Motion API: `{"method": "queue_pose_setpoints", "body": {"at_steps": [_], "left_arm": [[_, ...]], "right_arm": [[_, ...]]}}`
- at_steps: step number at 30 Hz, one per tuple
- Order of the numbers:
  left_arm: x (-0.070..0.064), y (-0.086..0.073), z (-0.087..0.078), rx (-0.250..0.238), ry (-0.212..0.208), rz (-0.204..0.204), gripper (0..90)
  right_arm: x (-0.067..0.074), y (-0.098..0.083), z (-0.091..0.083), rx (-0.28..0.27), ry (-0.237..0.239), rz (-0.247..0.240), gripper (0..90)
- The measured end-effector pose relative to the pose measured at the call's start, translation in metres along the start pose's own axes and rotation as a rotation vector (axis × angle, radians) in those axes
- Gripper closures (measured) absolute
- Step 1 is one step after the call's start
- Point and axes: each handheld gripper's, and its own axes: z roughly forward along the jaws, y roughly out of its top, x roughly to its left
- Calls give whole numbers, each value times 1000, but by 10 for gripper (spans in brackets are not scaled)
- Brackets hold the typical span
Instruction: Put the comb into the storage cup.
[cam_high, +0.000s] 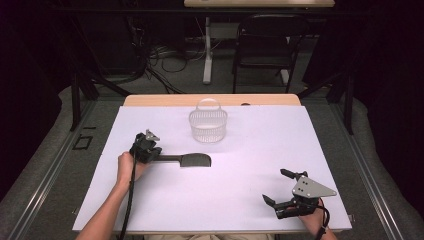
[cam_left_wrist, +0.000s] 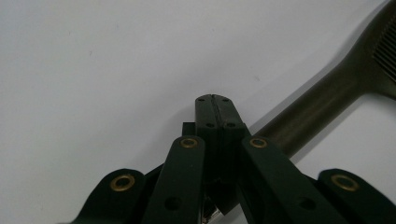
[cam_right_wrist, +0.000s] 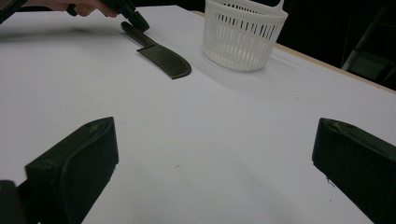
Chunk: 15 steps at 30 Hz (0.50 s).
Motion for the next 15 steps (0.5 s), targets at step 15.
{"method": "queue_pose_setpoints", "body": {"at_steps": [15], "left_arm": [[-4,-2,-5,21,-29,14,900]], "right_arm": [[0,0,0,1,0,1,0]]}}
